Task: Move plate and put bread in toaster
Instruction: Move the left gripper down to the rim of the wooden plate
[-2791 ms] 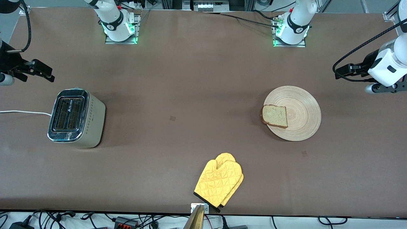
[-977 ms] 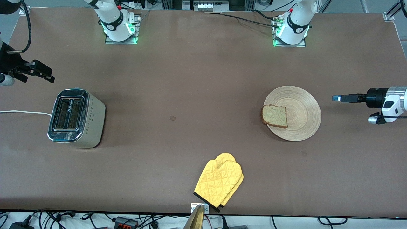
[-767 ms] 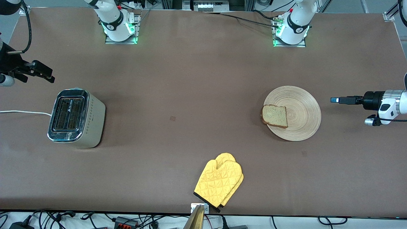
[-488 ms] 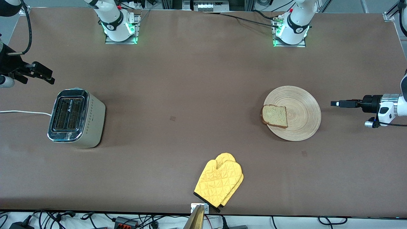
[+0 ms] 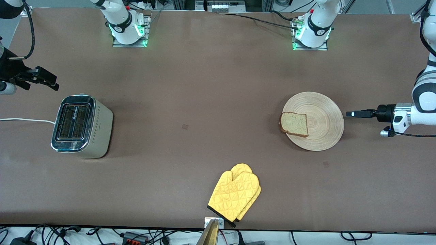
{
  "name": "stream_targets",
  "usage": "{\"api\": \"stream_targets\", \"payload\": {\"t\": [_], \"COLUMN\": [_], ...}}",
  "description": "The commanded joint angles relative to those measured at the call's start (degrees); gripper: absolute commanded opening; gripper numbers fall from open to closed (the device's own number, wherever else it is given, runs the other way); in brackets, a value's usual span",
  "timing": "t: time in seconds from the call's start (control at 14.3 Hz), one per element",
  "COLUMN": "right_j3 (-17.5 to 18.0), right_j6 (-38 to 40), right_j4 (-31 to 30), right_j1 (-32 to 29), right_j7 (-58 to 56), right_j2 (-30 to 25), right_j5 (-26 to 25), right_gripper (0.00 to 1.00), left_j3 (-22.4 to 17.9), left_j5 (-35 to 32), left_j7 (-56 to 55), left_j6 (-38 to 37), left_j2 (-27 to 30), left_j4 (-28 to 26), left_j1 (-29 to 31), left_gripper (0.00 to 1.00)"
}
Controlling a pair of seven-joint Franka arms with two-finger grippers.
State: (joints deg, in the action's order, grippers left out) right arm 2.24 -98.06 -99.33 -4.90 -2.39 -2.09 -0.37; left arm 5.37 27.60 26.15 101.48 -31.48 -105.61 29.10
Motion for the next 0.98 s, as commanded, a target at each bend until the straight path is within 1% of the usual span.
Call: {"api": "stream_targets", "payload": {"t": [0.0, 0.07, 0.21, 0.49, 0.7, 0.77, 0.91], "right_j3": [0.58, 0.58, 0.58, 0.58, 0.58, 0.58, 0.58], "right_j6": [-0.46, -0.46, -0.46, -0.90, -0.81, -0.81, -0.64], "right_j4": [-0.87, -0.78, -0.87, -0.87, -0.78, -0.69, -0.69], "right_j1": [-0.72, -0.72, -0.81, -1.25, -1.16, -1.16, -1.16], "right_j7": [-0.60, -0.94, -1.65, -1.65, -1.74, -1.65, -1.65], "right_j2": [-0.81, -0.81, -0.72, -0.63, -0.72, -0.63, -0.63], "right_j5": [-0.60, -0.60, -0.60, -0.51, -0.60, -0.60, -0.68], "right_gripper": [1.00, 1.00, 1.00, 1.00, 1.00, 1.00, 1.00], "left_j3": [0.87, 1.13, 1.14, 1.22, 1.31, 1.31, 1.31], "left_j5": [1.84, 2.45, 4.82, 6.93, 7.12, 7.20, 8.69], "left_j7": [3.37, 4.69, 5.67, 5.76, 6.02, 7.85, 9.80], "left_j6": [4.15, 5.99, 6.72, 6.89, 8.29, 8.73, 9.26], "left_j2": [1.16, 1.16, 0.99, -0.06, -0.77, -1.38, -2.09], "left_j4": [-4.16, -5.39, -6.63, -6.54, -6.45, -6.45, -6.37], "left_j1": [0.43, 0.43, 0.43, 0.34, 0.17, 0.17, 0.17], "left_gripper": [1.00, 1.00, 1.00, 1.00, 0.89, 0.85, 0.79]}}
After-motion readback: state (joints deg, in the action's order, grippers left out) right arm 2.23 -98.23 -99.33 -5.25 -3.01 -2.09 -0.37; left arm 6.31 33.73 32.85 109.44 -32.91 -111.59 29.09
